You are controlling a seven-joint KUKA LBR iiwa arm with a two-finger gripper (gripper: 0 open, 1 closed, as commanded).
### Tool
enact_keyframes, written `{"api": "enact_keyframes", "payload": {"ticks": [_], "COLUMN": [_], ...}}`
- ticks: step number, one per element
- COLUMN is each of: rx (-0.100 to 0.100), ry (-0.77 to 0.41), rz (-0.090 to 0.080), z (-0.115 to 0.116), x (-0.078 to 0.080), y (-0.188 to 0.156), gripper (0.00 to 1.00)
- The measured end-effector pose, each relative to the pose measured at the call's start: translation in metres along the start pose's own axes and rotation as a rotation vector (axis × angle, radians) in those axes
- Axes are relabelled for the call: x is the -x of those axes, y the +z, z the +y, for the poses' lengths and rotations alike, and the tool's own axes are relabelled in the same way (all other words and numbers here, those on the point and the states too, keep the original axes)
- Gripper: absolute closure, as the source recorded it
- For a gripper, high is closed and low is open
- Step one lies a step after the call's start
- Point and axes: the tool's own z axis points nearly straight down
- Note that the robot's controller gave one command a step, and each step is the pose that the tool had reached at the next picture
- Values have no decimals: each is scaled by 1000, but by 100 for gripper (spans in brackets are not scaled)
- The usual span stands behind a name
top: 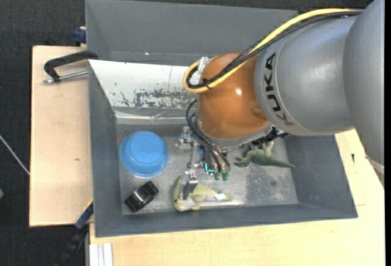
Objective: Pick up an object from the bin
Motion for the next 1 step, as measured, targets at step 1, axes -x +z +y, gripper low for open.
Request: {"api": "enact_keyframes", "payload": {"ticks": [1], "rx": [3], "ry": [8], "rz": [-9], "z": [-68], "x": [0], "y": [76], "gripper": [0]}}
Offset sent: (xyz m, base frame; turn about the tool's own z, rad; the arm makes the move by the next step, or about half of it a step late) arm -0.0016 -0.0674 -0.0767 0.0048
